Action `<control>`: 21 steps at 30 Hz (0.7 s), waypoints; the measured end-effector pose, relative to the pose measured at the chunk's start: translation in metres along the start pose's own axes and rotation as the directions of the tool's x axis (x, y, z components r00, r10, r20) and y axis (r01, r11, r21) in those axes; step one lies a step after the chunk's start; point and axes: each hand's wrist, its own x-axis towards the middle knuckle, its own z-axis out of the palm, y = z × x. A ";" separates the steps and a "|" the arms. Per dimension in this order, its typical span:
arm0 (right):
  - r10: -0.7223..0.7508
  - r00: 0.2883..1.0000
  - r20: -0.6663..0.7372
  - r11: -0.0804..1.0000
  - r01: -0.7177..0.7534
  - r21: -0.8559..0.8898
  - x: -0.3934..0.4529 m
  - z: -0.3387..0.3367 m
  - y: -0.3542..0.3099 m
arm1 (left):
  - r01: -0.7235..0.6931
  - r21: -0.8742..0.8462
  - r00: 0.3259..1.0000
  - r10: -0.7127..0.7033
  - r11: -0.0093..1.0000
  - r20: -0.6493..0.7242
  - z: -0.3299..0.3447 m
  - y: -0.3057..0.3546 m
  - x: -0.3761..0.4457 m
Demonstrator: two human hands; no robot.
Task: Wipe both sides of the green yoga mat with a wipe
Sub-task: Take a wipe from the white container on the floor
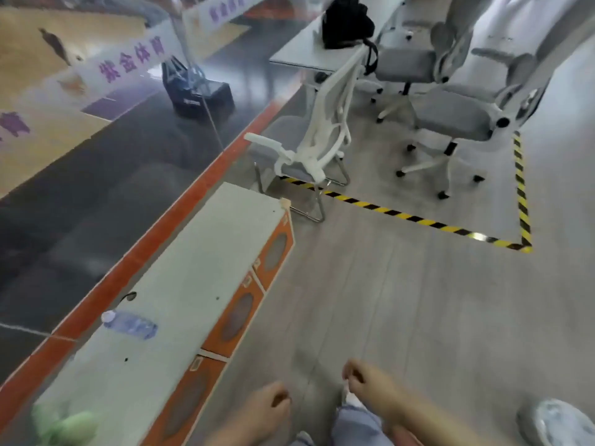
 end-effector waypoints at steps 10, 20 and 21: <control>0.387 0.849 -0.360 0.909 -0.286 0.304 -0.050 -0.049 0.152 | -0.473 0.530 0.869 0.472 0.704 0.149 0.010 0.180 0.153; 0.708 0.519 -0.479 0.705 -0.473 0.529 -0.142 -0.086 0.329 | -0.653 0.669 0.733 0.518 0.354 0.441 0.127 0.395 0.212; 0.741 0.488 -0.460 0.668 -0.472 0.575 -0.151 -0.085 0.342 | -0.668 0.662 0.722 0.512 0.339 0.466 0.142 0.411 0.218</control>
